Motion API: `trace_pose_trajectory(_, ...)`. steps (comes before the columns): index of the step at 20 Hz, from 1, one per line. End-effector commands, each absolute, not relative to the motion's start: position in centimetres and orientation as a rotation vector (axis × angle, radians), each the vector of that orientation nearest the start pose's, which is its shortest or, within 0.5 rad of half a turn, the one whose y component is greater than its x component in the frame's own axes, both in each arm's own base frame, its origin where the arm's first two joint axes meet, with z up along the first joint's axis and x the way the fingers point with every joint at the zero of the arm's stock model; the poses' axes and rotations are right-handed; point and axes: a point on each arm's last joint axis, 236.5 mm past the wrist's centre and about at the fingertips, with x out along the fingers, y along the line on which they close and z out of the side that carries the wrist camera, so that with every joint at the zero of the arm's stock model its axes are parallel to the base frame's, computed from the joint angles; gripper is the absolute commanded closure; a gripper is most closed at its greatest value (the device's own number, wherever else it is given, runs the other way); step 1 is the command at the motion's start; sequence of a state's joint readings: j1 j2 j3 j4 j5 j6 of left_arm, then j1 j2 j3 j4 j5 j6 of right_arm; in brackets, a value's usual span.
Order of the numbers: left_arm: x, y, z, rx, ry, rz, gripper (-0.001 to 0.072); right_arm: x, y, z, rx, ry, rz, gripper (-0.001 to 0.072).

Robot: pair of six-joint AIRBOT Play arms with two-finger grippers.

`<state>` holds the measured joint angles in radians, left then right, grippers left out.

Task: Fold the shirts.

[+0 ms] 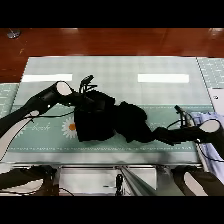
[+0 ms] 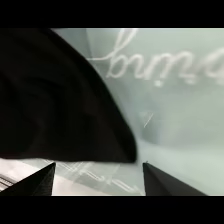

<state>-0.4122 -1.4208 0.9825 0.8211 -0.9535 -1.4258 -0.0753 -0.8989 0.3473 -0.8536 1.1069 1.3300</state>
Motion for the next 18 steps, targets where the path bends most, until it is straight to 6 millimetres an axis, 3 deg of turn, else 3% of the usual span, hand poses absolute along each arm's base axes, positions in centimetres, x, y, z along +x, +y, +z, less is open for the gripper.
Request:
trace_pose_trajectory(1, 30.6, -27.7, -4.5, -0.388, 1.419, -0.636, 0.0681, 20.5, 15.4, -9.2, 0.669, 1.499, 0.365, 0.0093)
trace_pose_trajectory(3, 30.6, -27.7, -4.5, -0.388, 1.419, -0.636, 0.0681, 21.7, 17.3, -9.3, 0.670, 1.505, 0.395, 0.0093)
trace_pose_trajectory(6, 30.6, -27.7, -4.5, -0.388, 1.419, -0.636, 0.0681, 21.6, 20.1, -10.2, 0.637, 1.579, 0.448, 0.0093)
trace_pose_trajectory(7, 30.6, -27.7, -4.5, -0.387, 1.419, -0.636, 0.0681, 21.6, 21.0, -10.4, 0.618, 1.596, 0.469, 0.0128)
trace_pose_trajectory(8, 30.6, -27.7, -4.5, -0.387, 1.420, -0.638, 0.0682, 22.1, 21.7, -10.1, 0.590, 1.589, 0.501, 0.0318)
trace_pose_trajectory(9, 30.6, -27.6, -4.3, -0.384, 1.418, -0.643, 0.0682, 22.9, 22.3, -9.4, 0.555, 1.559, 0.547, 0.0556)
trace_pose_trajectory(10, 30.7, -27.5, -3.8, -0.376, 1.411, -0.658, 0.0682, 23.8, 22.9, -8.1, 0.518, 1.519, 0.605, 0.0680)
trace_pose_trajectory(11, 31.0, -27.3, -2.9, -0.371, 1.394, -0.673, 0.0681, 25.0, 22.9, -6.6, 0.484, 1.490, 0.642, 0.0680)
trace_pose_trajectory(12, 31.8, -27.0, -1.2, -0.374, 1.358, -0.685, 0.0681, 26.9, 22.6, -4.3, 0.447, 1.447, 0.673, 0.0681)
trace_pose_trajectory(14, 35.3, -25.7, 5.2, -0.398, 1.180, -0.699, 0.0682, 32.5, 21.0, 2.4, 0.398, 1.305, 0.684, 0.0681)
trace_pose_trajectory(16, 39.5, -23.3, 15.0, -0.418, 0.894, -0.679, 0.0682, 39.2, 18.2, 13.2, 0.341, 1.041, 0.641, 0.0681)
trace_pose_trajectory(18, 41.7, -19.9, 26.5, -0.420, 0.573, -0.637, 0.0681, 42.5, 15.4, 25.0, 0.270, 0.754, 0.593, 0.0682)
